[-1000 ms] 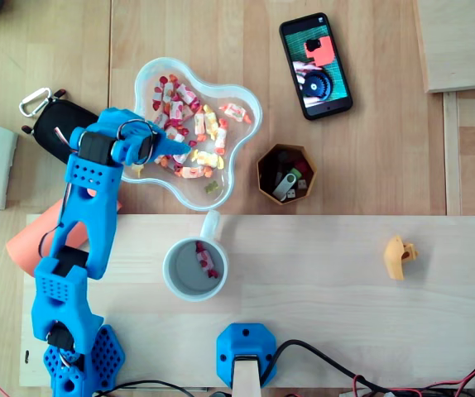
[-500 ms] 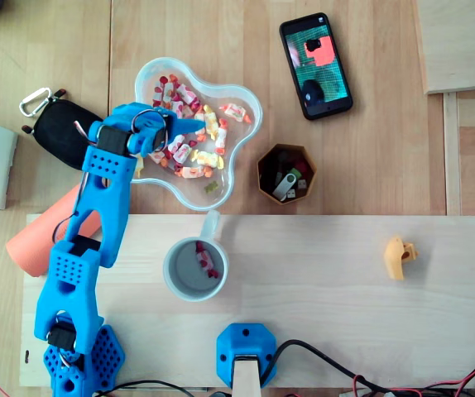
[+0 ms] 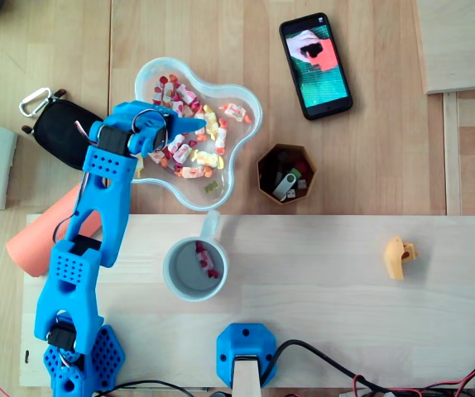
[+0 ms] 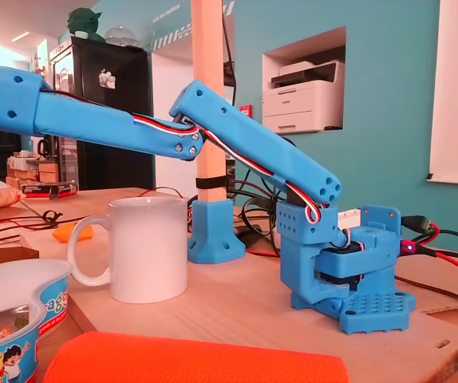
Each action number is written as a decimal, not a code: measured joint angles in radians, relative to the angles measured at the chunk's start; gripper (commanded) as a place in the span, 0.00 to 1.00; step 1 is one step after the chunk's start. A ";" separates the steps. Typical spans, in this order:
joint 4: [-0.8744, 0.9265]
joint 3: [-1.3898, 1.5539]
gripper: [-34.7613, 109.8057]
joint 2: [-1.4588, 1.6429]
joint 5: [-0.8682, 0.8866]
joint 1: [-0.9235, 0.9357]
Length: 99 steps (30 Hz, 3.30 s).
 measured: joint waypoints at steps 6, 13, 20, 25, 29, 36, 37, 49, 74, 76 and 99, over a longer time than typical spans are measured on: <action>0.000 -0.002 0.56 -0.044 0.000 -0.003; 0.000 -0.006 0.56 -0.121 0.000 -0.003; 0.000 -0.006 0.56 -0.121 0.015 -0.003; 0.000 -0.057 0.56 -0.126 0.018 -0.003; 0.000 -0.103 0.56 -0.138 0.015 -0.003; -0.132 -0.124 0.56 -0.175 0.006 -0.003; -0.150 -0.124 0.56 -0.183 0.006 -0.003; -0.166 -0.123 0.56 -0.224 -0.041 -0.005; -0.043 -0.114 0.51 -0.225 -0.106 -0.017; -0.043 -0.114 0.49 -0.225 -0.106 -0.017; -0.032 -0.117 0.41 -0.179 -0.107 -0.021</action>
